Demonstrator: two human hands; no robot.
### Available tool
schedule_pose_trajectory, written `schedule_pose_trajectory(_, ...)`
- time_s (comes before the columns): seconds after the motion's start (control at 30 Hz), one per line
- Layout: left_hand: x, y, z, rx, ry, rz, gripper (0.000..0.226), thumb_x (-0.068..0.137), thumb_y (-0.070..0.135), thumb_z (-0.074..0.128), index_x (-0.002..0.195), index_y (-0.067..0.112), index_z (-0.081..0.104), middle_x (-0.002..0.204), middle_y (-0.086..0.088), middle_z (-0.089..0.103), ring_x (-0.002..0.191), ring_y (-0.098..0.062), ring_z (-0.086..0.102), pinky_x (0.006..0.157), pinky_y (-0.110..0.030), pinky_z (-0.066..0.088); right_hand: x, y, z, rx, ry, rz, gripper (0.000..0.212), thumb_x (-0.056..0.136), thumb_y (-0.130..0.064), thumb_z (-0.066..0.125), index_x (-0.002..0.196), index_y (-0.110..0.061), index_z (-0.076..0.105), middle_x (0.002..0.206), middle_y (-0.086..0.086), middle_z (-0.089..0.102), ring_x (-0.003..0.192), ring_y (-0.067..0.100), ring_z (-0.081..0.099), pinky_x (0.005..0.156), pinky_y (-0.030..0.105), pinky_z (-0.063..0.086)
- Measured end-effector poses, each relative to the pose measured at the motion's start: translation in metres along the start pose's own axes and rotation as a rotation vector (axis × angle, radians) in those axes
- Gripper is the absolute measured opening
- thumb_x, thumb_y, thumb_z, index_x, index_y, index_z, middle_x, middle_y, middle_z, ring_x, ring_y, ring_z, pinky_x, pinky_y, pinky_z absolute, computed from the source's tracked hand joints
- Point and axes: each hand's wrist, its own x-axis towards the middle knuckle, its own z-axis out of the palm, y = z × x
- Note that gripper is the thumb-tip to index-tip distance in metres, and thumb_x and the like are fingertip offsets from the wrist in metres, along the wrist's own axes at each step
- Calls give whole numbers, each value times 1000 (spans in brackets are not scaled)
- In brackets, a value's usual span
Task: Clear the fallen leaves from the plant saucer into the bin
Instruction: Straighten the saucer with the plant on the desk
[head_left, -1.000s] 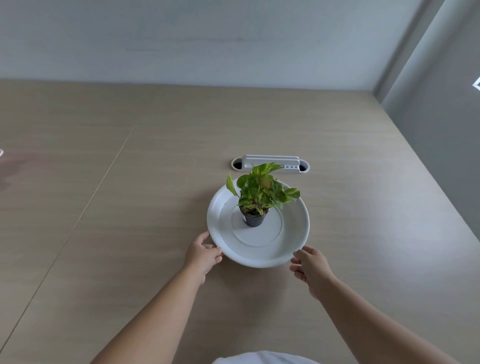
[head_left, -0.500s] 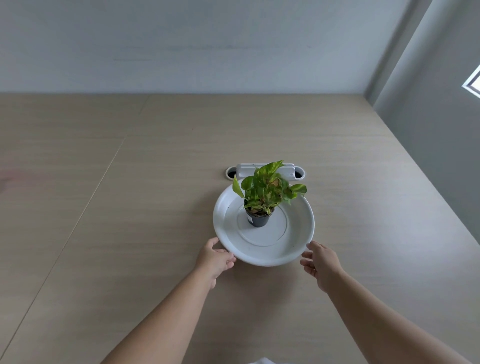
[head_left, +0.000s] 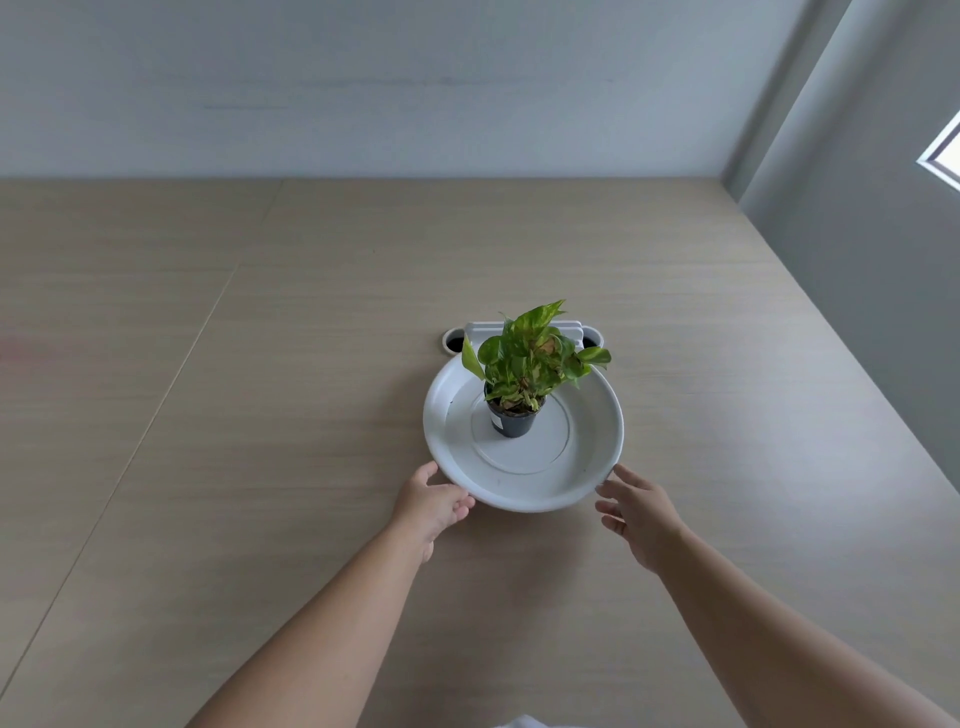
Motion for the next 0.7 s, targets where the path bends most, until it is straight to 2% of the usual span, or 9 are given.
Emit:
schedule_pose_trajectory(0.13,0,5,2,-6,-45,-3,74,86,-3,62,150,7,24,102,-19,66,90,-26,66,76,-28,55,3,-2,2,-6,-26,-46,44,84,2,55,123,-17,64,82,-5,57,74,15,49,70,28,42)
schedule_pose_trajectory(0.23,0,9,4,-8,-94,-22,67,89,1,60,149,8,29,106,-16,65,87,-24,66,74,-27,54,4,-4,4,1,-80,-85,42,81,7,51,108,-18,71,87,-9,61,87,11,50,79,27,40)
schedule_pose_trajectory(0.3,0,11,5,-6,-111,-33,60,91,2,58,146,8,35,108,-13,65,85,-22,66,74,-27,54,4,-4,5,20,-111,-100,42,81,9,49,103,-20,71,90,-8,61,91,11,49,79,25,39)
schedule_pose_trajectory(0.47,1,12,1,8,-124,-47,60,92,6,58,147,12,35,111,-11,65,88,-24,67,75,-28,54,10,-1,2,38,-125,-92,45,82,7,51,116,-17,68,94,-8,63,99,14,51,84,28,38)
schedule_pose_trajectory(0.57,1,11,-6,59,-126,-50,66,92,11,60,150,15,28,113,-8,64,94,-25,67,81,-32,54,7,-3,2,123,-108,-29,44,85,4,52,122,-16,63,100,-1,62,101,18,54,89,32,40)
schedule_pose_trajectory(0.63,-2,10,-14,107,-143,-46,65,92,15,59,150,18,29,114,-6,66,93,-24,69,84,-34,52,2,-6,2,177,-81,8,38,88,1,52,122,-14,60,102,5,61,101,23,55,89,34,42)
schedule_pose_trajectory(0.7,-7,10,-25,122,-154,-34,59,93,16,57,147,21,35,111,-3,70,89,-23,70,83,-34,51,-6,-10,4,179,-15,61,24,90,-4,54,113,-10,60,103,10,59,95,26,58,84,34,46)
